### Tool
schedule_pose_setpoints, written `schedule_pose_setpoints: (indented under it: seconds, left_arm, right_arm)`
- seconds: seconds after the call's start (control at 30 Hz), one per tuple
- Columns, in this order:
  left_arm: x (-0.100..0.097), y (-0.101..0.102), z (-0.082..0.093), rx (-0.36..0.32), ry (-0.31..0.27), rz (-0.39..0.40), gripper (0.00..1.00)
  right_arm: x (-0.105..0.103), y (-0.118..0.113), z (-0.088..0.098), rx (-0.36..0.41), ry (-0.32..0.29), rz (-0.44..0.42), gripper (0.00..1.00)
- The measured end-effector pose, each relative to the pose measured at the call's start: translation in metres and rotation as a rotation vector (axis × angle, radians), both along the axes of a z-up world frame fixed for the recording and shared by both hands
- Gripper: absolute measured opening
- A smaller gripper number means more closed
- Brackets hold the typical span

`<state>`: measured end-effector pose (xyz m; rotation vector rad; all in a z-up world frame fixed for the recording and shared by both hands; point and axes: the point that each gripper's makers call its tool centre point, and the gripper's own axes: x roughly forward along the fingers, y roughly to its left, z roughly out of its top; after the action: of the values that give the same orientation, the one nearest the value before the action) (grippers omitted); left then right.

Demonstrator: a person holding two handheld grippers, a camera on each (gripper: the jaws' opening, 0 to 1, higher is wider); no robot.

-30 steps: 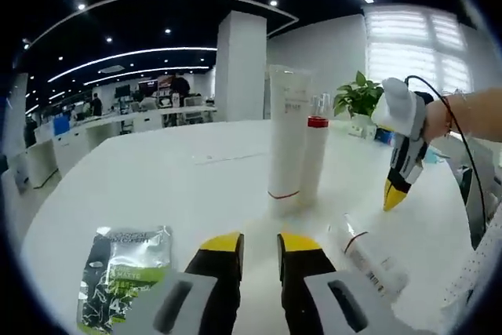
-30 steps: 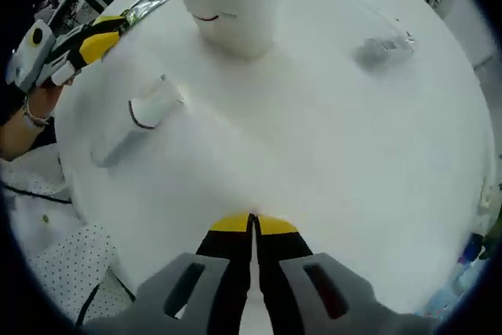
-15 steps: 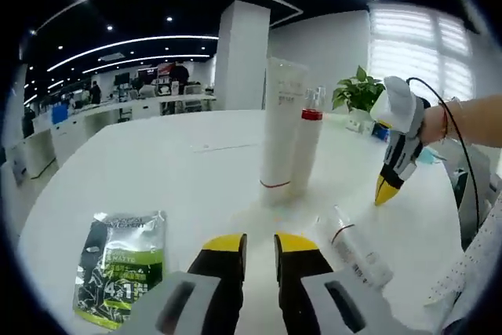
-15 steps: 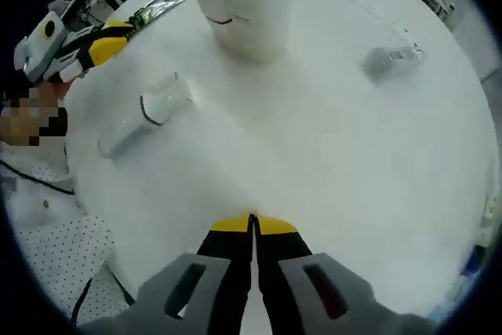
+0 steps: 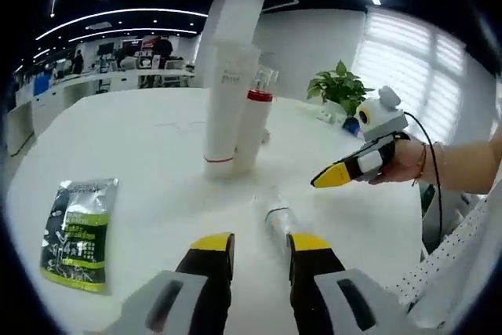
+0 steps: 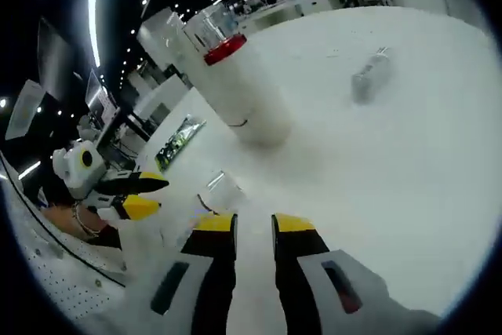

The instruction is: Arrange the skincare products in the storage area until every visible bottle or jar stands upright without overlapping.

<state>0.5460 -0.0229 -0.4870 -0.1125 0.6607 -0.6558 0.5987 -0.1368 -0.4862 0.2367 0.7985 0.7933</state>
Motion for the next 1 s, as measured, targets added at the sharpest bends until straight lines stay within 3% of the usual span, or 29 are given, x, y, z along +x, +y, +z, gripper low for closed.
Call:
schedule_pose_setpoints:
  seconds: [0.2, 0.33, 0.6, 0.8, 1.0]
  left_arm:
    - [-0.009, -0.025, 0.008, -0.023, 0.008, -0.031, 0.35]
    - [-0.012, -0.028, -0.005, 0.064, 0.013, -0.059, 0.38]
    - [-0.014, -0.031, -0.009, 0.078, 0.025, -0.061, 0.38]
    - [-0.013, -0.037, -0.017, 0.130, 0.037, -0.097, 0.37]
    - [-0.020, -0.038, -0.029, 0.214, 0.066, -0.161, 0.33]
  right_arm:
    - [-0.011, 0.011, -0.003, 0.004, -0.030, 0.029, 0.21]
    - [-0.008, 0.008, -0.002, 0.018, -0.039, -0.027, 0.21]
    - [-0.005, 0.005, 0.002, 0.013, -0.051, -0.056, 0.21]
    - [-0.002, 0.008, 0.000, -0.004, -0.035, -0.070, 0.20]
    - [-0.004, 0.009, 0.009, 0.050, -0.046, -0.103, 0.19]
